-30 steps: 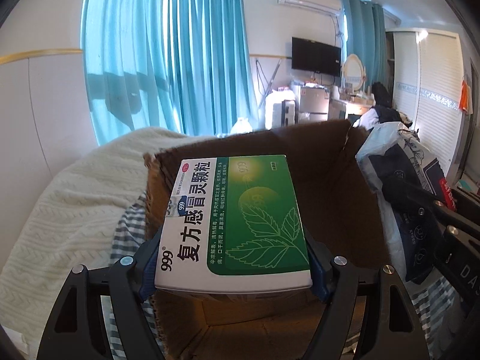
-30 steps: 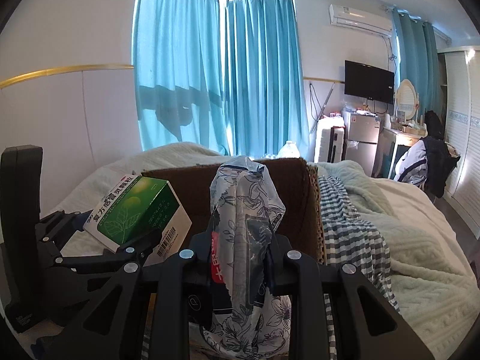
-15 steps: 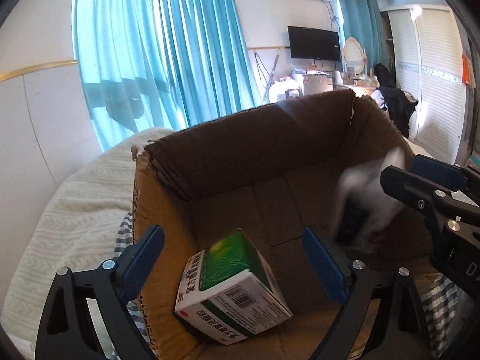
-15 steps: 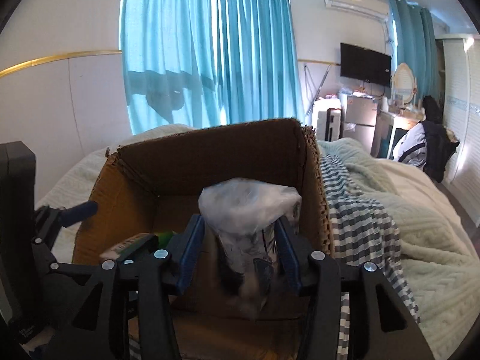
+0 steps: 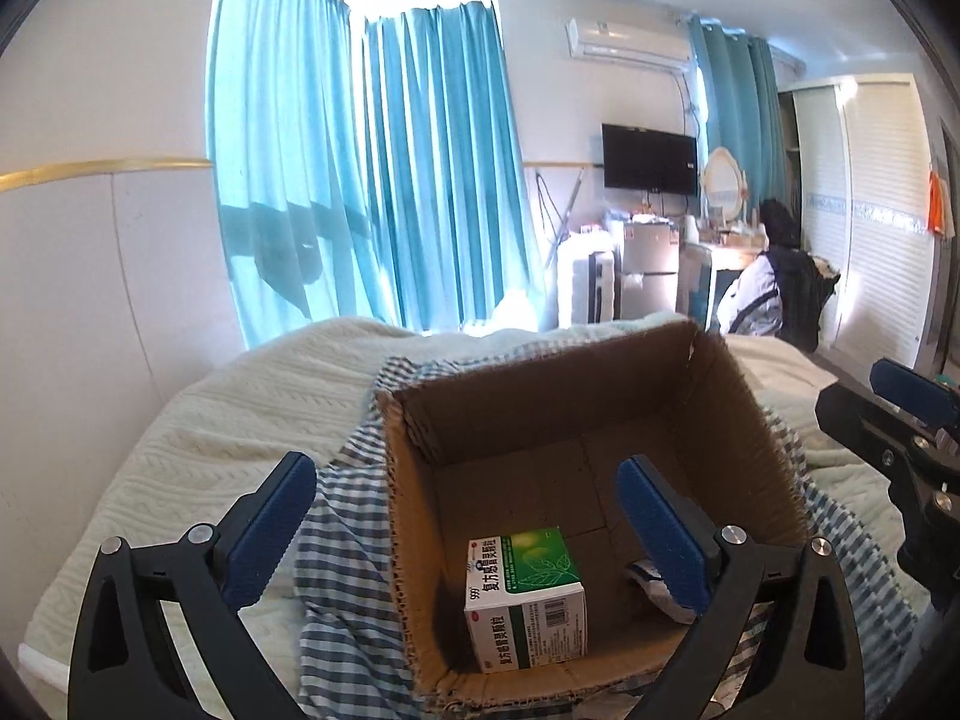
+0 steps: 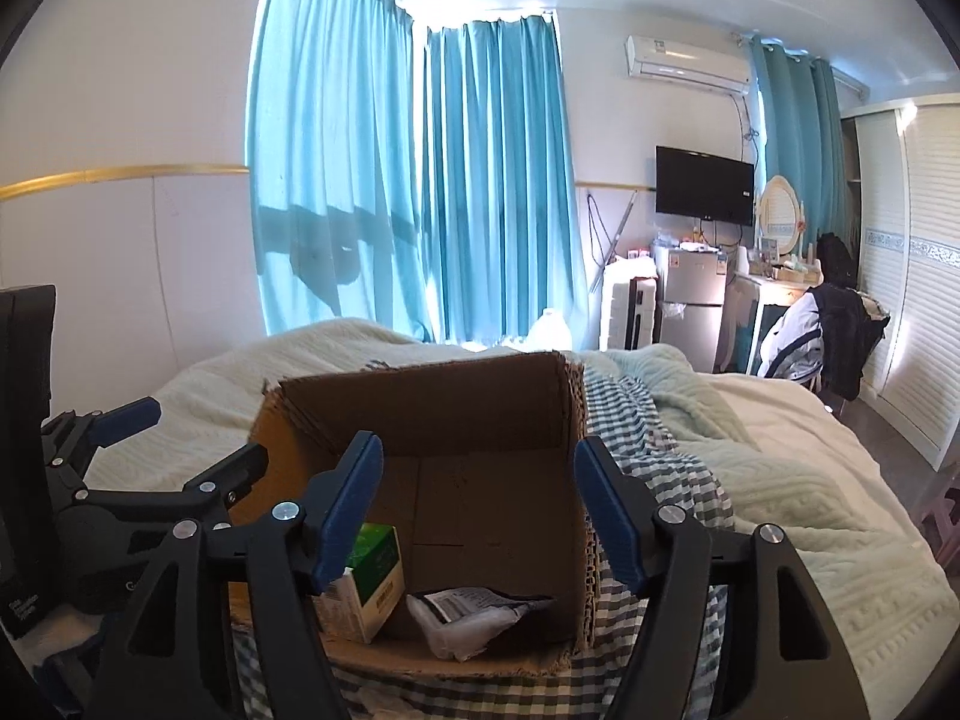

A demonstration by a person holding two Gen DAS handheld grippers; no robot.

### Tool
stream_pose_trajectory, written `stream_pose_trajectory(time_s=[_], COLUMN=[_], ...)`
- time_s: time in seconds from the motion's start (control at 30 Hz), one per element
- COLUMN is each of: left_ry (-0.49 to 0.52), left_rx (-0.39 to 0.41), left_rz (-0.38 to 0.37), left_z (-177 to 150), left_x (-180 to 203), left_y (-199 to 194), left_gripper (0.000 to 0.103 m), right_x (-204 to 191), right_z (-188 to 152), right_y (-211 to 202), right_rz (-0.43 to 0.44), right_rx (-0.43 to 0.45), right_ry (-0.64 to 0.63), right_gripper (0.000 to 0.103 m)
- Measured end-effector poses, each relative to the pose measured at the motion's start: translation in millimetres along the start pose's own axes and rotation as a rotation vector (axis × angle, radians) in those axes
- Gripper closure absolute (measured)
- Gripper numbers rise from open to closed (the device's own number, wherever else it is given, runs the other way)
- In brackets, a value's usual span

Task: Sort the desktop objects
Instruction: 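Open the left gripper to drop the green-and-white box into the cardboard box, then pull both grippers back from the cardboard box toward the scattered items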

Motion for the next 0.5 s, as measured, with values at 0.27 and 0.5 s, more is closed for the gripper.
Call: stream_pose_trajectory(time_s=[0.27, 0.5], left_ry=[-0.016, -0.026], left_rx=[0.054, 0.065], left_rz=[-0.015, -0.025], left_z=[12.1, 0.6], left_x=[-9.4, -10.0], left_y=[-52.3, -89.9], left_gripper=[0.0, 0.0], right_x=[-4.1, -3.7], right_z=[12.5, 5.1], right_y=[-58.9, -101.1], right_rz=[-0.019, -0.034], right_rx=[0.046, 0.041], right_ry=[0.0, 0.004], right_gripper=[0.021, 0.011])
Point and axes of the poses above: each gripper's, at about its wrist camera, not at the fingertips, and y roughly the way its jaws point, x to its right, z to its top, the point moved 1 cm from there along y, roughly the way its jaws point, and after that the axes turned 9 degrees about -y, right-handed, at the moved point
